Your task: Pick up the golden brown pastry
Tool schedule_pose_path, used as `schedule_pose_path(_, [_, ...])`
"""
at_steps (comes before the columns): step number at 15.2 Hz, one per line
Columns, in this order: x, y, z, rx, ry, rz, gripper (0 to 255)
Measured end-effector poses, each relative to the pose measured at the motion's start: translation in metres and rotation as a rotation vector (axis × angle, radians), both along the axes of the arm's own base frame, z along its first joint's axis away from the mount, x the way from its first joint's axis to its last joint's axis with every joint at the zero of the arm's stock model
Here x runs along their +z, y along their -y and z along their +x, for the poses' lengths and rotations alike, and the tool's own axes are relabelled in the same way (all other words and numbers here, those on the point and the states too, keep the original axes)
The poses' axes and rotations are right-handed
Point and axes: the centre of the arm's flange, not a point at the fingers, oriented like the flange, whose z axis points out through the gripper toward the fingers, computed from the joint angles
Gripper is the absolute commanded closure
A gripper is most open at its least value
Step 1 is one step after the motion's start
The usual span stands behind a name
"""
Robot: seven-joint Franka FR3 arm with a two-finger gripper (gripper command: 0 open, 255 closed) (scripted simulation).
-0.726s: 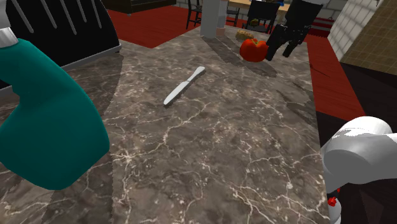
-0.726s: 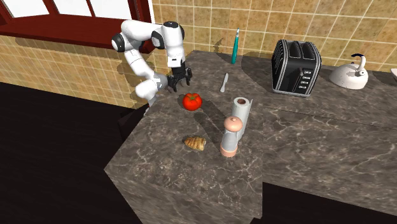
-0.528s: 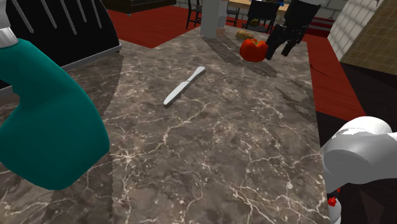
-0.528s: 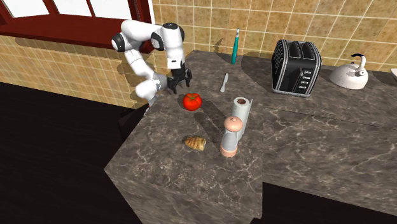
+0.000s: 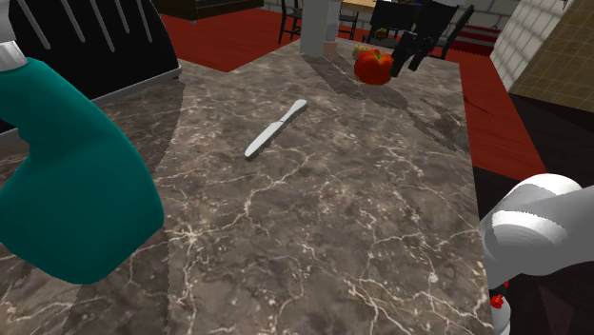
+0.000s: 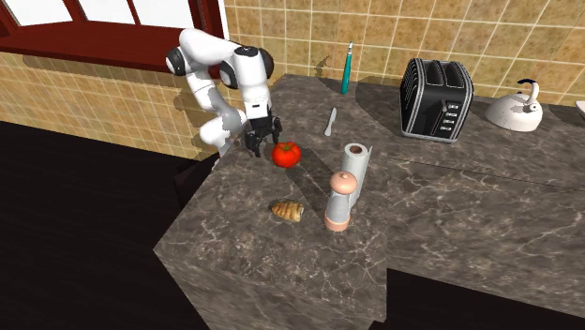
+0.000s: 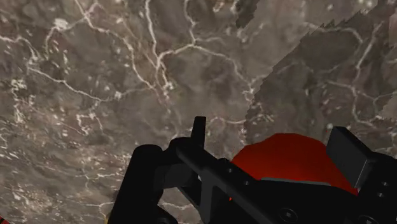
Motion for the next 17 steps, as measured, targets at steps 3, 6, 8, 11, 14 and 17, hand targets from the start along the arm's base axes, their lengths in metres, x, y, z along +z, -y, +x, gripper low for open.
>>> schedule_pose_path(3, [-0.001,0.029,0.032,0.048,0.018,-0.012,0])
schedule_pose_path(6, [-0.004,0.052,0.06,0.097,0.037,-0.024,0])
schedule_pose_path(8, [-0.001,0.064,0.078,0.129,0.049,-0.031,0])
schedule_pose_path(11, [-0.001,0.086,0.11,0.177,0.068,-0.044,0])
schedule_pose_path(14, [0.002,0.106,0.14,0.226,0.086,-0.056,0])
schedule_pose_path(17, [0.003,0.125,0.176,0.274,0.104,-0.068,0])
